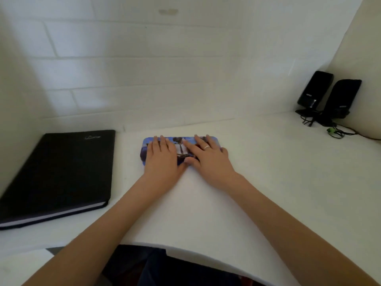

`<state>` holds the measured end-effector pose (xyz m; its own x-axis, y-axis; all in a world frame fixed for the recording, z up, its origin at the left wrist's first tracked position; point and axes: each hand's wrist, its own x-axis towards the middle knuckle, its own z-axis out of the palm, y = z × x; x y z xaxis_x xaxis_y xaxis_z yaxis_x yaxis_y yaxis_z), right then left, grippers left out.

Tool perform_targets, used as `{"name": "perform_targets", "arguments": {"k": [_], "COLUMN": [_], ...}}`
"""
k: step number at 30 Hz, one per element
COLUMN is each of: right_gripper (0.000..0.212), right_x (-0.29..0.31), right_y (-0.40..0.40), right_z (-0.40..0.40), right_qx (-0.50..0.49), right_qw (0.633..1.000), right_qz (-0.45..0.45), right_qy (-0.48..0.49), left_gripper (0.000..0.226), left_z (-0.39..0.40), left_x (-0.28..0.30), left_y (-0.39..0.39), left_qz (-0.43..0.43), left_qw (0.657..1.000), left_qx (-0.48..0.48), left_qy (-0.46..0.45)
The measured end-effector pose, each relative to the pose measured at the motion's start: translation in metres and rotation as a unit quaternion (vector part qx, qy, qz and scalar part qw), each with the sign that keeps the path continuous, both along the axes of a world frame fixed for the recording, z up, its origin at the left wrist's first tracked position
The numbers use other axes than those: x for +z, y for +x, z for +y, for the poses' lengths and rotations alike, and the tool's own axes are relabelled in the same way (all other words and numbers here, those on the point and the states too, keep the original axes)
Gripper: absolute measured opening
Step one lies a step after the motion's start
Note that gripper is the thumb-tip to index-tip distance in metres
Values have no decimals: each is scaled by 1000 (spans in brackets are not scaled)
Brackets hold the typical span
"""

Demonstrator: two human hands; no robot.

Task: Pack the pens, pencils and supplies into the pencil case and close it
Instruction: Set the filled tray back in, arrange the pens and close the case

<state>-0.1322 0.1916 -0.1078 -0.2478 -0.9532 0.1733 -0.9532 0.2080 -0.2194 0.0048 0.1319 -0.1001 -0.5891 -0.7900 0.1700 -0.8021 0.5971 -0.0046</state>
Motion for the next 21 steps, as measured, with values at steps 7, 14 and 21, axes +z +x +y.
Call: {"name": "perform_targets", "arguments": {"k": [7, 14, 21], "right_gripper": [48, 46, 38], "right_x": [1, -12, 13], "right_y": [34, 35, 24], "right_z": [-100, -121, -100], "right_qx": [41, 55, 144], "right_qw": [999, 996, 974], "right_qz": [9, 15, -165], "right_qy": [-13, -73, -64], "left_gripper": [83, 85, 83], "left_z": [-80, -105, -109], "left_x": [5, 1, 19], "left_y": [25, 27, 30], "left_qz": [-4, 9, -9], "left_qw": [997, 996, 990], "left_qx": [78, 81, 72], "left_qy": [13, 29, 120]}}
